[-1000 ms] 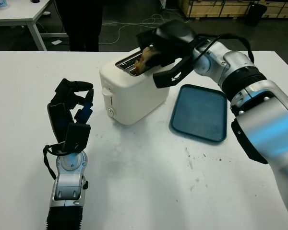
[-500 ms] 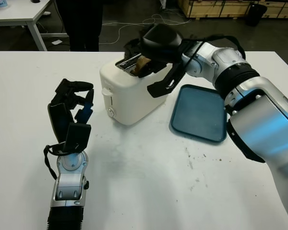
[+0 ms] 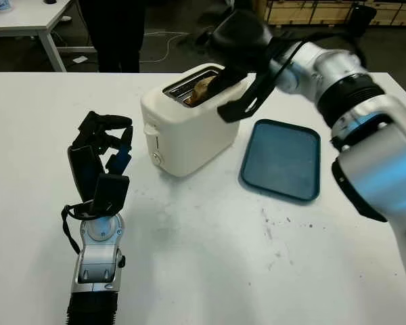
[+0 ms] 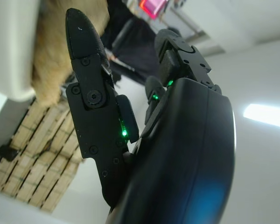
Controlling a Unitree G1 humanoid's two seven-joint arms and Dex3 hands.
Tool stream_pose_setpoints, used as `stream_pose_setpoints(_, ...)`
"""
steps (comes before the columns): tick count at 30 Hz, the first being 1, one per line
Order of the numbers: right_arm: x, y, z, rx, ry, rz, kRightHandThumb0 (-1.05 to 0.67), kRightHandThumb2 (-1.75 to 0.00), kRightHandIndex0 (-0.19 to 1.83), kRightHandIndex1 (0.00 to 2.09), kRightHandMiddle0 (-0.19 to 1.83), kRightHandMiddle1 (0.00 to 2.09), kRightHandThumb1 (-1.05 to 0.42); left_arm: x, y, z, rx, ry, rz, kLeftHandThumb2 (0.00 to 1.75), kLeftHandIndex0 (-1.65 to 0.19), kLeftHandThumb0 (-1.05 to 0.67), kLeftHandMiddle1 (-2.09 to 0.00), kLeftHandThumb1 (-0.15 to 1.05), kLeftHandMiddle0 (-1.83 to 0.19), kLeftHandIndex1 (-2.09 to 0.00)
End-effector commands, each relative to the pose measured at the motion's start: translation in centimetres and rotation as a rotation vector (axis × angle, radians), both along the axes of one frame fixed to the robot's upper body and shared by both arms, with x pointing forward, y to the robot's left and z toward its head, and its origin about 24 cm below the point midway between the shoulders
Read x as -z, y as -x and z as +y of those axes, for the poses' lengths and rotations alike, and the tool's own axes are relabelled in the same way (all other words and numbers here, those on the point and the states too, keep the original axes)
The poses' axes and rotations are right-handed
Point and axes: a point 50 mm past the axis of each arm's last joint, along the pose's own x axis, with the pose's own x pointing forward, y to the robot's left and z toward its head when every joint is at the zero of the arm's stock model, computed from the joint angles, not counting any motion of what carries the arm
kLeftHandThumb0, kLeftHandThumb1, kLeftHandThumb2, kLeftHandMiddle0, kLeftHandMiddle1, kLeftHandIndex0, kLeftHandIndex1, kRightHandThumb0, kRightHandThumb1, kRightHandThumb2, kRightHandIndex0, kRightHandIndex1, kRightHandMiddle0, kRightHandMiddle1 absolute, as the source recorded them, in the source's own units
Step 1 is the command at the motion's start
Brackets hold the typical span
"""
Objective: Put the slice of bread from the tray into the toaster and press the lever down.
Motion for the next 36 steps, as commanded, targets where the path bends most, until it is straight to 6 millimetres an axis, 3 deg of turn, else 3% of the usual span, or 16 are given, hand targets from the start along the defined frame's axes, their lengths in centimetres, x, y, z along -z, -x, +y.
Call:
stream_pose_setpoints(1,-2.4,0.0,-1.0,0.03,-0.098,-0.03,-0.65,-0.08,0.0,0.43,0.16,0.19,-0.92,-0.1,0.0,-0.1,0.003,0.011,-0.01,0.22,-0.63,-0.45,-1.64,0.92,-0.69,-1.22)
stream_pose_setpoints(10,-5.0,0.2,-5.1,0.106,-0.4,-0.063,-0.52,-0.01,0.06,0.71,0.34,0.24,-0.89,0.0,0.1,-0.2,-0.002,-0.001,-0.004,0.23,-0.63,-0.45,-1.63,0.92,-0.68,-1.21)
stream_pose_setpoints(16,-4.6,0.7,-7.4,0.041,-0.753,-0.069,-0.42,-0.01,0.35,0.8,0.56,0.29,-0.91,0.0,0.1,-0.1,-0.001,-0.004,-0.007,0.24,-0.63,-0.46,-1.62,0.92,-0.69,-1.2)
stream_pose_setpoints(20,-0.3,1.3,-8.9,-0.045,-0.986,-0.011,-0.43,-0.17,0.61,0.67,0.72,0.25,-0.92,0.0,0.0,0.1,0.002,0.0,-0.006,0.24,-0.63,-0.45,-1.62,0.92,-0.69,-1.19)
stream_pose_setpoints(23,5.0,2.7,-9.5,-0.11,-1.09,0.07,-0.27,-0.23,0.88,0.59,0.88,0.2,-0.92,-0.1,0.0,0.3,0.002,-0.013,-0.01,0.24,-0.63,-0.46,-1.63,0.92,-0.69,-1.2)
stream_pose_setpoints(25,8.4,4.3,-9.5,-0.124,-1.098,0.092,-0.3,-0.3,1.0,0.52,0.98,0.17,-0.92,-0.2,0.0,0.5,0.003,-0.025,-0.013,0.24,-0.63,-0.46,-1.62,0.92,-0.68,-1.19)
stream_pose_setpoints(27,11.5,6.3,-9.1,-0.155,-1.148,0.145,-0.37,-0.35,1.03,0.52,1.01,0.15,-0.92,-0.3,-0.1,0.5,0.01,-0.019,-0.013,0.24,-0.63,-0.46,-1.62,0.92,-0.68,-1.19)
stream_pose_setpoints(29,14.0,8.5,-8.4,-0.173,-1.219,0.215,-0.41,-0.38,0.95,0.67,1.02,0.12,-0.92,-0.4,-0.2,0.3,0.02,-0.014,-0.013,0.24,-0.62,-0.45,-1.62,0.92,-0.68,-1.19)
stream_pose_setpoints(32,15.8,11.1,-7.6,-0.164,-1.285,0.27,-0.43,-0.39,0.92,0.82,1.04,0.11,-0.92,-0.3,-0.3,0.1,0.031,-0.011,-0.012,0.23,-0.62,-0.44,-1.63,0.92,-0.68,-1.19)
stream_pose_setpoints(36,16.7,13.6,-6.8,-0.138,-1.412,0.332,-0.43,-0.35,0.89,1.02,1.08,0.15,-0.92,0.0,-0.3,0.0,0.034,-0.012,-0.002,0.23,-0.63,-0.45,-1.62,0.92,-0.69,-1.19)
